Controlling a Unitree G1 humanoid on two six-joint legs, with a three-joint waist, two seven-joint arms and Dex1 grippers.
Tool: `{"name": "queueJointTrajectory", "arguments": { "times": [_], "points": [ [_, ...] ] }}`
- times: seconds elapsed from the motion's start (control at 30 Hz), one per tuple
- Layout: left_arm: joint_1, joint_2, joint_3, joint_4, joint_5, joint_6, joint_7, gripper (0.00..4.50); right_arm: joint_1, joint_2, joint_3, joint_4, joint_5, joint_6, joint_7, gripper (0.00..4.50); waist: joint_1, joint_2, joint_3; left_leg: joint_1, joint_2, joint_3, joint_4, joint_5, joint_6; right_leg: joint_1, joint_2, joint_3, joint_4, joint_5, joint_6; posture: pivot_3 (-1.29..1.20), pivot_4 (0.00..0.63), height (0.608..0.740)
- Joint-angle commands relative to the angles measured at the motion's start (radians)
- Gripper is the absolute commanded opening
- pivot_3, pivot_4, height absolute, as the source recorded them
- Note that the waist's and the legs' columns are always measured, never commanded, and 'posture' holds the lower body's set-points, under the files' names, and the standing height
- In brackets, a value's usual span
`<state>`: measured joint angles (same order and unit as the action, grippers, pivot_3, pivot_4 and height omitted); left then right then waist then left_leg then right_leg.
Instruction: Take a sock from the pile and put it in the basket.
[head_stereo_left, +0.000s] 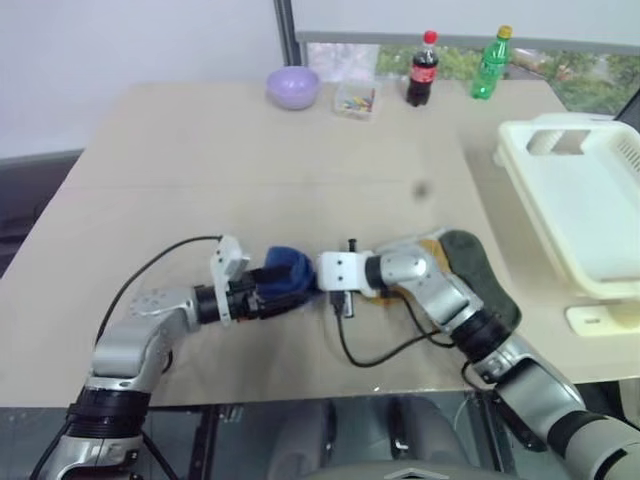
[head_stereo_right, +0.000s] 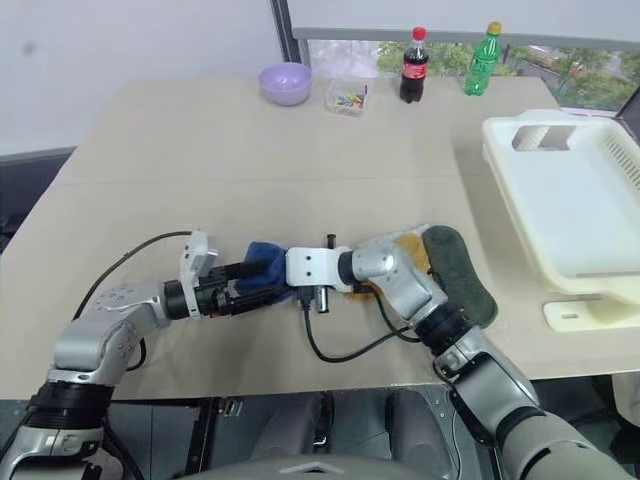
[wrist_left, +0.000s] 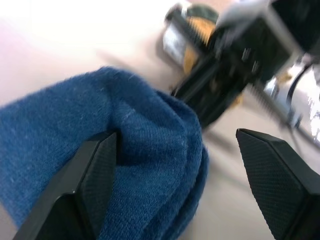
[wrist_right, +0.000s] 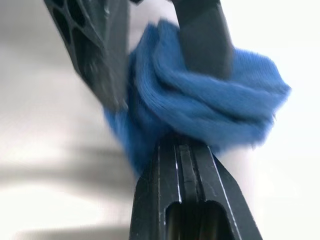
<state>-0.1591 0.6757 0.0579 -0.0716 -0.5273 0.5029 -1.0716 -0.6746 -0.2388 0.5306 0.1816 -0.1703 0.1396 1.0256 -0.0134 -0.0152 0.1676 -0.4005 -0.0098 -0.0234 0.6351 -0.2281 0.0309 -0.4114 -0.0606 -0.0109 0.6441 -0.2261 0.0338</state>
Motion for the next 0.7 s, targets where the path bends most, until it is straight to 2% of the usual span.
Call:
{"name": "queueJointTrajectory", "arguments": {
  "times": [0.03, 0.13, 0.17, 0.2, 0.23, 0.27, 0.33, 0.43, 0.57, 0.7],
  "points": [
    [0.003, 0.001, -0.045, 0.057, 0.053, -0.027, -0.011, 3.97, 0.038, -0.053, -0.068, -0.187, 0.114, 0.163, 0.079, 1.28, 0.001, 0.000, 0.000, 0.000, 0.000, 0.000, 0.000, 0.000, 0.000, 0.000, 0.000, 0.000, 0.000, 0.000, 0.000, 0.00, 0.150, 0.740],
    [0.012, 0.000, -0.054, 0.077, 0.073, -0.057, -0.016, 3.97, 0.065, -0.058, -0.139, -0.297, 0.201, 0.319, 0.054, 2.71, 0.001, 0.000, 0.000, 0.000, 0.000, 0.000, 0.000, 0.000, 0.000, 0.000, 0.000, 0.000, 0.000, 0.000, 0.000, 0.00, 0.150, 0.740],
    [0.020, 0.001, -0.045, 0.070, 0.071, -0.067, -0.012, 3.97, 0.068, -0.045, -0.159, -0.310, 0.220, 0.360, 0.029, 3.41, 0.000, 0.000, 0.000, 0.000, 0.001, 0.000, 0.000, 0.000, 0.000, 0.000, 0.000, 0.000, 0.001, 0.000, 0.000, 0.00, 0.150, 0.740],
    [0.031, 0.002, -0.032, 0.056, 0.066, -0.077, -0.009, 3.97, 0.069, -0.028, -0.178, -0.317, 0.235, 0.395, -0.001, 3.71, -0.001, 0.001, 0.000, 0.000, 0.001, 0.000, 0.001, 0.000, 0.000, 0.000, 0.000, 0.000, 0.001, 0.000, 0.000, 0.00, 0.150, 0.740],
    [0.044, 0.003, -0.011, 0.034, 0.054, -0.091, -0.007, 3.97, 0.064, -0.011, -0.194, -0.315, 0.249, 0.429, -0.026, 4.24, -0.002, 0.000, 0.000, 0.001, 0.002, 0.000, 0.001, 0.000, 0.000, 0.000, 0.000, 0.000, 0.002, 0.000, 0.000, 0.00, 0.150, 0.740],
    [0.059, 0.002, 0.026, -0.002, 0.020, -0.082, 0.003, 3.97, 0.056, 0.006, -0.205, -0.311, 0.265, 0.453, -0.043, 4.45, -0.006, 0.000, 0.000, 0.001, 0.002, 0.001, 0.001, 0.000, 0.000, 0.000, 0.000, 0.001, 0.002, 0.000, 0.000, 0.00, 0.150, 0.740],
    [0.091, 0.008, 0.108, -0.074, -0.047, -0.055, 0.028, 3.97, 0.030, 0.065, -0.239, -0.286, 0.302, 0.509, -0.094, 4.45, -0.007, 0.001, 0.000, 0.001, 0.004, 0.001, 0.001, 0.000, 0.000, 0.000, -0.001, 0.001, 0.002, 0.000, 0.000, 0.00, 0.150, 0.740],
    [0.164, 0.062, 0.195, -0.159, -0.067, -0.053, 0.023, 3.97, -0.021, 0.135, -0.252, -0.219, 0.321, 0.556, -0.160, 4.45, -0.014, 0.000, 0.001, 0.000, 0.005, 0.001, 0.001, 0.000, 0.000, -0.002, -0.001, 0.001, 0.002, 0.000, 0.000, 0.00, 0.150, 0.740],
    [0.298, 0.116, 0.328, -0.250, -0.095, -0.041, 0.017, 3.97, -0.066, 0.223, -0.217, -0.106, 0.324, 0.552, -0.208, 4.45, -0.017, 0.000, 0.001, -0.001, 0.004, 0.001, 0.000, 0.000, 0.000, -0.002, -0.002, 0.001, 0.000, 0.000, 0.000, 0.00, 0.150, 0.740],
    [0.417, 0.101, 0.421, -0.300, -0.105, -0.040, 0.041, 3.97, -0.099, 0.276, -0.137, 0.055, 0.264, 0.508, -0.241, 4.45, -0.025, 0.000, 0.001, -0.002, 0.002, 0.000, 0.000, 0.000, 0.000, -0.002, -0.005, 0.001, -0.002, 0.000, 0.000, 0.00, 0.150, 0.740]
  ]
}}
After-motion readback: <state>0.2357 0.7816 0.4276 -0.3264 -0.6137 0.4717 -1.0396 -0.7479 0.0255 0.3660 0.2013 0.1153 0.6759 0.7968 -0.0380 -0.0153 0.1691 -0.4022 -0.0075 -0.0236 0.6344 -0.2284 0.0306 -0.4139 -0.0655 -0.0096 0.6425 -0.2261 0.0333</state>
